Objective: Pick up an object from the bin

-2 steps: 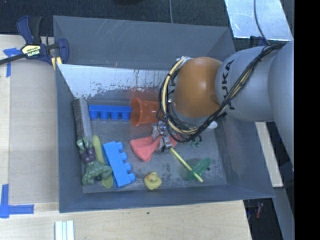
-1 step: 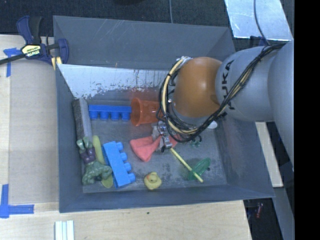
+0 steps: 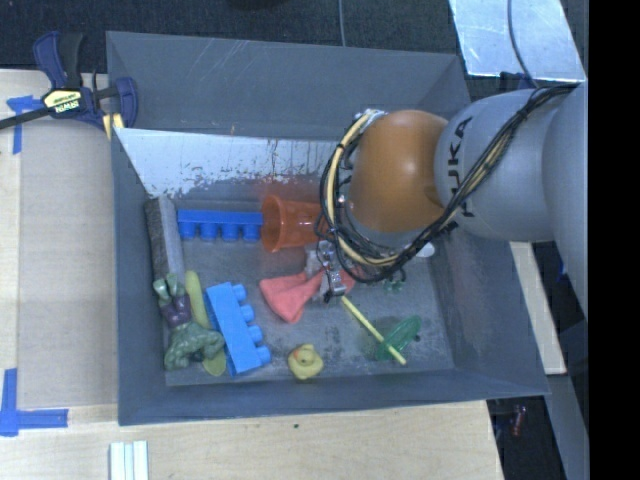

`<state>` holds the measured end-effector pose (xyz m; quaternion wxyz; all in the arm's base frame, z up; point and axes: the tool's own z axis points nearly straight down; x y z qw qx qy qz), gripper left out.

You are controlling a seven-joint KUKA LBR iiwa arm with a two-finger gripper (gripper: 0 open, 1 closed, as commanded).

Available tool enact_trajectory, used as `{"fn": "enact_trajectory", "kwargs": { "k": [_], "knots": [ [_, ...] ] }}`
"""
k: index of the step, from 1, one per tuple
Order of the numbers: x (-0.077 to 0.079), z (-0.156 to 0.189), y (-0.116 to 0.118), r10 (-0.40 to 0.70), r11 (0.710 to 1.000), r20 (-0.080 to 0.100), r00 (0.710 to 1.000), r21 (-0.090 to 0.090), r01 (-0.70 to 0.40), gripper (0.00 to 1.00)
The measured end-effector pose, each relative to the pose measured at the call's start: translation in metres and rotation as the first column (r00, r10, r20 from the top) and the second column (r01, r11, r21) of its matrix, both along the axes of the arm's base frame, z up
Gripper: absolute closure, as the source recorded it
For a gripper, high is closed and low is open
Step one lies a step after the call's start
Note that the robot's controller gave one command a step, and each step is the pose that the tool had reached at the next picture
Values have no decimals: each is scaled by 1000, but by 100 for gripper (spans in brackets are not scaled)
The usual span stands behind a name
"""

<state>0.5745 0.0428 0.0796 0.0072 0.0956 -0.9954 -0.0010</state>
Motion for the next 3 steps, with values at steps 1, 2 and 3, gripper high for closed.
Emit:
{"fn": "enact_trajectory", "kwargs": {
  "k": [1,2,3],
  "knots": [
    [-1,26,0,-1,1000,-4,1000,0,1,100],
    [-1,71,0,-1,1000,-3,1000,0,1,100],
    [1,103,-1,-3,1000,3,1000,0,3,100]
  ]
}}
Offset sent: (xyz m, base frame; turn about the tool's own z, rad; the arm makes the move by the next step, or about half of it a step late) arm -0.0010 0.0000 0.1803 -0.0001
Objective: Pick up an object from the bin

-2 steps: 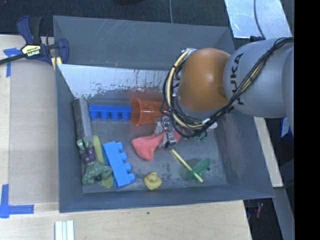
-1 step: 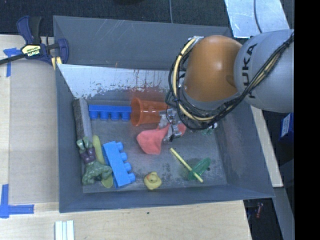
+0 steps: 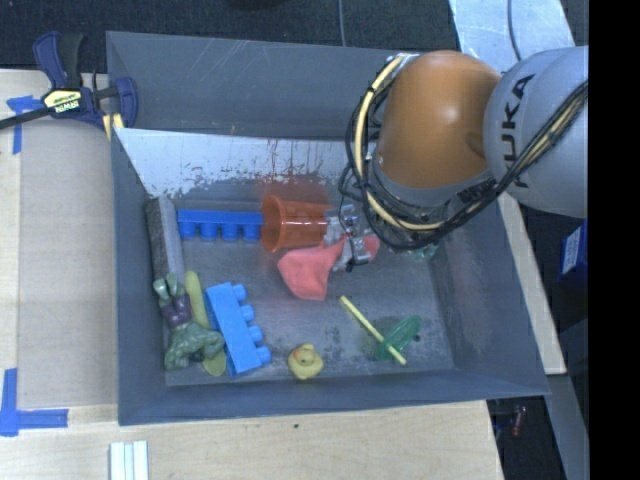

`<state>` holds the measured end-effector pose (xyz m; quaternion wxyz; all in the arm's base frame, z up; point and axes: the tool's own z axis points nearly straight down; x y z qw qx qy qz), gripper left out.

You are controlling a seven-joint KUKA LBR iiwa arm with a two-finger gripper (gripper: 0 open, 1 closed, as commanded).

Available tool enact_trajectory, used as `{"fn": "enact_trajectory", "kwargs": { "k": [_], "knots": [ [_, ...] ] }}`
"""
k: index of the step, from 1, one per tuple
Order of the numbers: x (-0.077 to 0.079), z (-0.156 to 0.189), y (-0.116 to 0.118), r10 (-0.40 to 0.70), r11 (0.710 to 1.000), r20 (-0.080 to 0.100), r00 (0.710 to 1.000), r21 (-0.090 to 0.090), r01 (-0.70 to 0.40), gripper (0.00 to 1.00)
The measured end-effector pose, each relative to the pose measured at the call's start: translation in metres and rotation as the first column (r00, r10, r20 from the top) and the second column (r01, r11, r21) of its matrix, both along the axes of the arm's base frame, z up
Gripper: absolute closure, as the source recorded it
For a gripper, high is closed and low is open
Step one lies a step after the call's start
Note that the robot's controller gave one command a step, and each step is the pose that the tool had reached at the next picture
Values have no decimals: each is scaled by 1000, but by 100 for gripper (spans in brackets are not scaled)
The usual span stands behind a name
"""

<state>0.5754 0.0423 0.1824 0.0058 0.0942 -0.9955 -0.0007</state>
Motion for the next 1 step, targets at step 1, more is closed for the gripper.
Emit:
{"fn": "enact_trajectory", "kwargs": {
  "k": [1],
  "knots": [
    [2,9,0,-1,1000,9,1000,1,1,100]
  ]
}}
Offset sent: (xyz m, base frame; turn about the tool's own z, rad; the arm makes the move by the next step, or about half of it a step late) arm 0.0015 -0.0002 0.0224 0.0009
